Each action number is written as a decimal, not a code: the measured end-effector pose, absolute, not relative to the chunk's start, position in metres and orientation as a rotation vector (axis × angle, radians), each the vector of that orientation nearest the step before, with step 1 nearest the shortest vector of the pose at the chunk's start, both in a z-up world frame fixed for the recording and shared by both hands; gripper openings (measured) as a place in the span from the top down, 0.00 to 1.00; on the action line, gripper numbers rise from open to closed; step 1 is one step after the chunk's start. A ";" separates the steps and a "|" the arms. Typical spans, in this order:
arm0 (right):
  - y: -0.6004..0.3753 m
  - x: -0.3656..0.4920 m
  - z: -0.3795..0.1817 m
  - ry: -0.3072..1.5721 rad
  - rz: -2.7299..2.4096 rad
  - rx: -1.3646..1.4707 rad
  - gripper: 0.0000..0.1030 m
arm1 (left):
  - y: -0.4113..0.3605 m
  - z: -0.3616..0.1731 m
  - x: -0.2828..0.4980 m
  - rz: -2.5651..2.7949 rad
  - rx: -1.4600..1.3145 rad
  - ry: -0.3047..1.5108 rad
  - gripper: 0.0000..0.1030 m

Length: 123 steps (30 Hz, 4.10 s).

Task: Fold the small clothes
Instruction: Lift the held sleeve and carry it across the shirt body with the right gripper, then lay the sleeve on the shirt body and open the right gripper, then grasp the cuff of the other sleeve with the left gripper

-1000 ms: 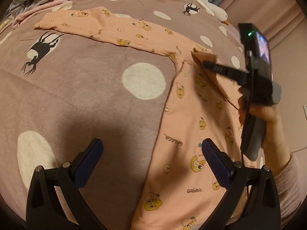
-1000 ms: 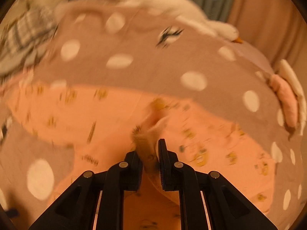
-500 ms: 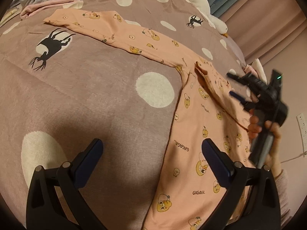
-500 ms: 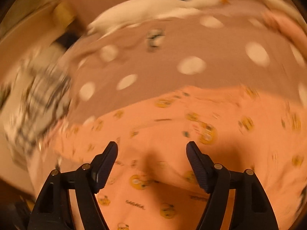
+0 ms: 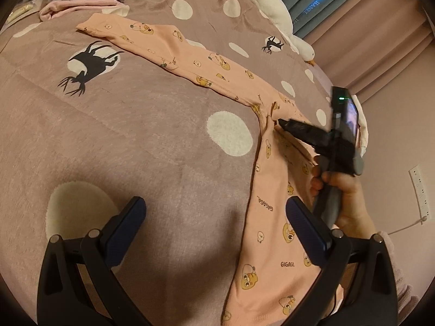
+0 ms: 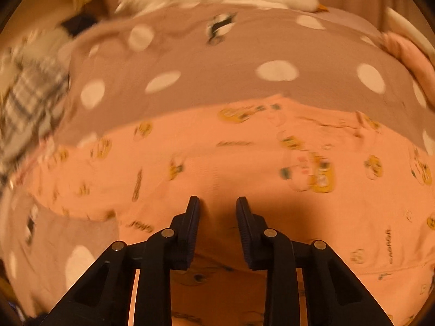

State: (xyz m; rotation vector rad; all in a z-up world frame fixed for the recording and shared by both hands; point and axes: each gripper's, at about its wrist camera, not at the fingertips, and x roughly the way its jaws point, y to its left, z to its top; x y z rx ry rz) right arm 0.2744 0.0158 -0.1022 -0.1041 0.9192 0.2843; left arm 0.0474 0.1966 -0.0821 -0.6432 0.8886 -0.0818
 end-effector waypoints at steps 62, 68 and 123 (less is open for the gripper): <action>-0.302 0.178 -0.160 0.510 0.717 1.140 0.35 | 0.006 -0.084 0.312 -0.458 -0.660 1.135 0.01; -0.305 0.174 -0.160 0.516 0.716 1.105 0.35 | 0.041 -0.083 0.307 -0.369 -0.602 1.079 0.04; -0.303 0.167 -0.159 0.539 0.667 1.043 0.35 | 0.332 -0.047 0.229 0.322 -0.738 0.813 0.95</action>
